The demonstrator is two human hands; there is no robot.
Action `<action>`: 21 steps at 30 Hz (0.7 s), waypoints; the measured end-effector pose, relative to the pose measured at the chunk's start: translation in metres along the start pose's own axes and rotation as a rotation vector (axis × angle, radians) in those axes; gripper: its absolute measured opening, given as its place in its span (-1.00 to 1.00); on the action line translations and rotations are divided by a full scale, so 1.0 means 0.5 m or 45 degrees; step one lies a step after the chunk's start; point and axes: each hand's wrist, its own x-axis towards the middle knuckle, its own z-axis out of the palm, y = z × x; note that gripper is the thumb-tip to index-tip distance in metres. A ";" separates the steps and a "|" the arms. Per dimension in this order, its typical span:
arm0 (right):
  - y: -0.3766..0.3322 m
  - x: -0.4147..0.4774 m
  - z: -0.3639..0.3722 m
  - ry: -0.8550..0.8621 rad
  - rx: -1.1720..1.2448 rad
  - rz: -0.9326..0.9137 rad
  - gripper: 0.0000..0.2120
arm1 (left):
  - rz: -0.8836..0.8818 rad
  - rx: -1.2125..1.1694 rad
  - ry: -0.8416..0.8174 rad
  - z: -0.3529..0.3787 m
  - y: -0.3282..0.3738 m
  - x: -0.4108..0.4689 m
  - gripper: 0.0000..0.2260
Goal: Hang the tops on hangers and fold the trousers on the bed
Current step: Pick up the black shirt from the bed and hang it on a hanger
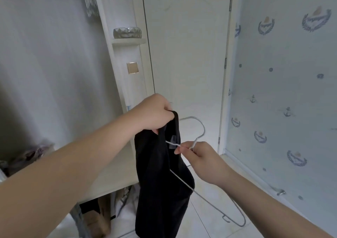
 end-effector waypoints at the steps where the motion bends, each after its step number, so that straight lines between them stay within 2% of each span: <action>1: -0.004 0.004 0.008 0.000 0.104 0.032 -0.73 | 0.042 0.006 -0.035 0.005 0.003 -0.009 -0.84; 4: -0.010 0.010 -0.003 0.080 0.477 0.071 -0.71 | 0.183 0.028 -0.198 0.001 -0.016 -0.038 -0.88; 5: -0.009 0.010 -0.012 0.104 0.526 0.058 -0.70 | 0.219 0.064 -0.223 -0.007 -0.028 -0.046 -0.79; 7: -0.009 0.007 -0.029 0.109 0.529 0.006 -0.71 | 0.357 0.326 -0.141 -0.020 -0.061 -0.054 -0.63; 9: -0.015 0.004 -0.041 0.098 0.508 -0.034 -0.75 | 0.541 0.642 -0.025 -0.022 -0.085 -0.063 -0.63; 11: -0.024 0.005 -0.050 0.127 0.512 -0.051 -0.72 | 0.600 0.698 -0.019 -0.012 -0.096 -0.078 -0.58; 13: -0.030 0.009 -0.053 0.180 0.524 -0.066 -0.61 | 0.683 0.743 0.098 0.012 -0.095 -0.095 -0.50; 15: -0.039 0.013 -0.045 0.194 0.515 -0.077 -0.53 | 0.795 0.750 0.178 0.045 -0.081 -0.114 -0.50; 19: -0.055 0.018 -0.031 0.197 0.398 -0.111 -0.49 | 0.726 0.663 0.169 0.072 -0.052 -0.119 -0.57; 21: -0.049 0.016 -0.041 0.252 0.409 -0.099 -0.57 | 0.662 0.592 0.159 0.074 -0.061 -0.118 -0.64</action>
